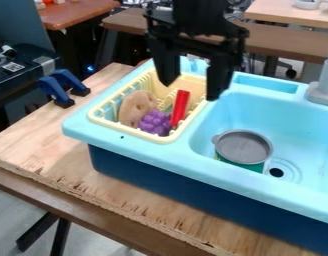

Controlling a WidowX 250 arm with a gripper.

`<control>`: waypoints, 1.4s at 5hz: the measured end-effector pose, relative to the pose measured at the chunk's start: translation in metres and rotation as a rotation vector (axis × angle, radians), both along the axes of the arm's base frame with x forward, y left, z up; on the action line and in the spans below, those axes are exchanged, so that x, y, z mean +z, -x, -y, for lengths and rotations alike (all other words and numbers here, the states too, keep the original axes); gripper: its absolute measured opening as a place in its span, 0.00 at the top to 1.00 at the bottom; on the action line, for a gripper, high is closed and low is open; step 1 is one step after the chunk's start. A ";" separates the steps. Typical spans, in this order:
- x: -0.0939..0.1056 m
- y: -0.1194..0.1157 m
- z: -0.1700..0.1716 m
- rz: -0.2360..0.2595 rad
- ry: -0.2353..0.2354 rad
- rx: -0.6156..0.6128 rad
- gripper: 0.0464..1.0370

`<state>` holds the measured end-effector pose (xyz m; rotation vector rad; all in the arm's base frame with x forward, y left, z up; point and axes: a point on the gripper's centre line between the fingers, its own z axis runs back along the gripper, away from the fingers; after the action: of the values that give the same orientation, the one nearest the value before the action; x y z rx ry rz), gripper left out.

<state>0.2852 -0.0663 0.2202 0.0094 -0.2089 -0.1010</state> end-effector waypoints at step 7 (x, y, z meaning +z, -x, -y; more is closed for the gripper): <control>-0.044 -0.048 -0.063 0.335 0.104 0.203 0.04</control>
<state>0.3330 -0.0032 0.1765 -0.0561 -0.5458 0.1155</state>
